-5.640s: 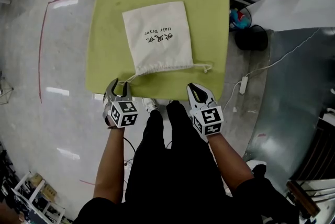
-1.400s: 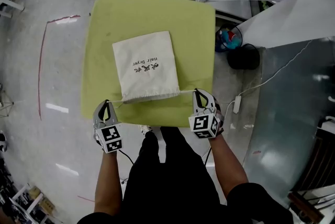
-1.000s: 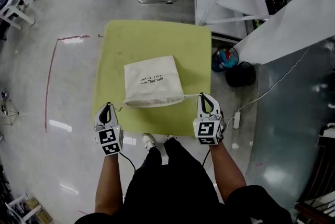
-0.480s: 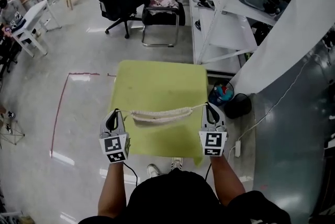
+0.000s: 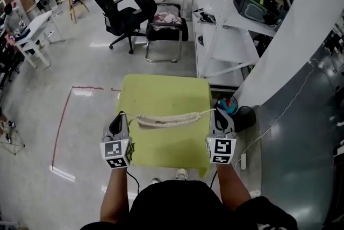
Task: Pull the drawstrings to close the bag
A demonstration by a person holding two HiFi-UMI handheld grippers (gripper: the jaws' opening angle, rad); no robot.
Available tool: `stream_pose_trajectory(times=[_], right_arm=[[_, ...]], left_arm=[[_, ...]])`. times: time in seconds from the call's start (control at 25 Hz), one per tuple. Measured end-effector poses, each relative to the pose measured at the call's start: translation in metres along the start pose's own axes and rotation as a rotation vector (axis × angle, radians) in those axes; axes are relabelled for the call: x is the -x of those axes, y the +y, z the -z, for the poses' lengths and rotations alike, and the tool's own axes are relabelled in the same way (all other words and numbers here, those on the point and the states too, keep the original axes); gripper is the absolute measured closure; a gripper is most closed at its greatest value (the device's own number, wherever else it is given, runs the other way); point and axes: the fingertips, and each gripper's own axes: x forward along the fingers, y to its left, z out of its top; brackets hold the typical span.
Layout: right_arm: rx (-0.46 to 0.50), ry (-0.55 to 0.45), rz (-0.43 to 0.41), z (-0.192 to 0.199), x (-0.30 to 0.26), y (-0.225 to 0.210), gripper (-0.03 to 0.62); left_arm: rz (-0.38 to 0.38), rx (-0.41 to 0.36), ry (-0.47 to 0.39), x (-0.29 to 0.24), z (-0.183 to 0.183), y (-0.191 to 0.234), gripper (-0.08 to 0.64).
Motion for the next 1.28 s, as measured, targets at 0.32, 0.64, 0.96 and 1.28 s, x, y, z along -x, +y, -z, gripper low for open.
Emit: stream_pose_trajectory(times=[0.32,0.64,0.96,1.28], right_arm=[[-0.028,-0.037,0.06,-0.011,-0.006,-0.015,0.584],[-0.059,-0.027,0.11,-0.009,-0.012,-0.042,0.584],[-0.081,-0.011,0.16,-0.006,-0.013,-0.076,0.584],[-0.157,0.004,0.237,0.004,-0.009,-0.115,0.584]], left_arm=[[-0.042,-0.049,-0.052,-0.003,-0.016,0.009,0.552],[-0.11,-0.041,-0.047,0.001,-0.018,0.036,0.552],[-0.144,-0.022,-0.037,0.003,-0.015,0.056,0.552],[-0.177,0.039,-0.055,0.004,-0.012,0.083,0.552]])
